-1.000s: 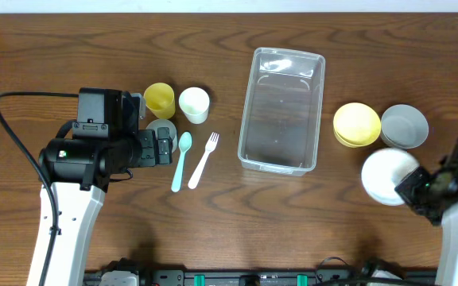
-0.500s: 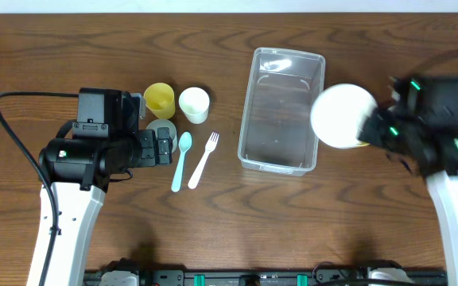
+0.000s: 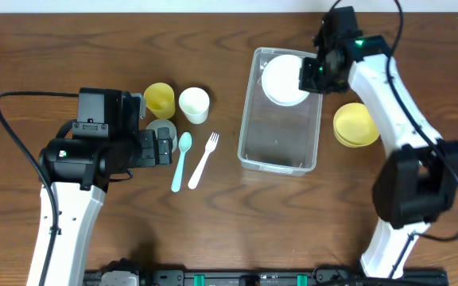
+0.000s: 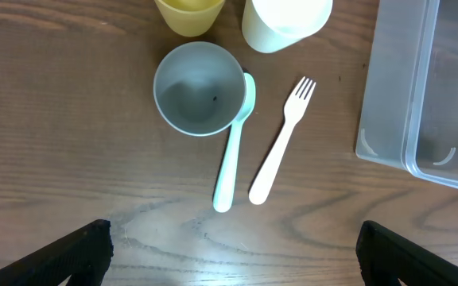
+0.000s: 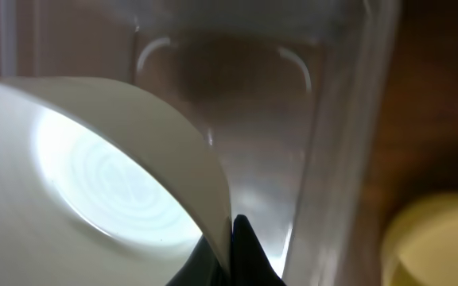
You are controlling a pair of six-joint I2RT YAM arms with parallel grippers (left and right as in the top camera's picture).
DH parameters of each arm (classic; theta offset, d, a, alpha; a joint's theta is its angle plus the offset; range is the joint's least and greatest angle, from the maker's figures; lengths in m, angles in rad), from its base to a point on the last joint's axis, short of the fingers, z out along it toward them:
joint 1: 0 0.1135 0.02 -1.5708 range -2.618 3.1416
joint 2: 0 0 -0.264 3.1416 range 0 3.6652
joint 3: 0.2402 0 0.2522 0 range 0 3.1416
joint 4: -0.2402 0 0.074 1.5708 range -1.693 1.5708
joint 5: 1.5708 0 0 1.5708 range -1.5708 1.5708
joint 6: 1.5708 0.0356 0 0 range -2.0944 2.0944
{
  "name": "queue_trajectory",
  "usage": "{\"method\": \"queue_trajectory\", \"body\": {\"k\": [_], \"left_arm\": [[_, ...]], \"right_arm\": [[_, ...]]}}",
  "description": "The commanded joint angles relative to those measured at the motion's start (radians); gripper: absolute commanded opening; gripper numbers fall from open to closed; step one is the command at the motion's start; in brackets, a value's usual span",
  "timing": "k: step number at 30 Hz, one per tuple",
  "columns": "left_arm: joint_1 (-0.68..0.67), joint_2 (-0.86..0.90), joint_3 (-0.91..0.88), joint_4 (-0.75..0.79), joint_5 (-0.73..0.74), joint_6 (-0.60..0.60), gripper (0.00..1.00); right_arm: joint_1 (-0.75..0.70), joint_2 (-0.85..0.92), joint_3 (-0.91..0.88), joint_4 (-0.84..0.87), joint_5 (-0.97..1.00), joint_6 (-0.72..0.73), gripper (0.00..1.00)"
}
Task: Pack container
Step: 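Lift the white bowl with right gripper and place it in the container, then move right gripper to the yellow bowl and grasp its rim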
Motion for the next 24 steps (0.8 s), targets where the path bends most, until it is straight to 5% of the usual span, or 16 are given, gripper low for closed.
{"method": "queue_trajectory", "body": {"k": [1,7,10,15,24], "left_arm": [[0.005,0.003,0.016,-0.002,-0.011,0.006,0.98],[0.005,0.003,0.016,-0.002,-0.011,0.006,0.98],[0.005,0.003,0.016,-0.002,-0.011,0.006,0.98],[0.005,0.003,0.016,-0.002,-0.011,0.006,0.98],[0.005,0.003,0.016,-0.002,-0.011,0.006,0.98]], "right_arm": [[0.001,0.045,0.034,0.035,0.005,0.0,0.06],[-0.009,0.033,0.064,0.05,-0.001,-0.07,0.4],[-0.015,-0.034,0.124,-0.025,0.009,-0.171,0.45],[-0.074,-0.208,0.167,-0.159,0.104,-0.129,0.54],[-0.41,-0.28,0.119,-0.346,0.143,-0.026,0.64]]}}
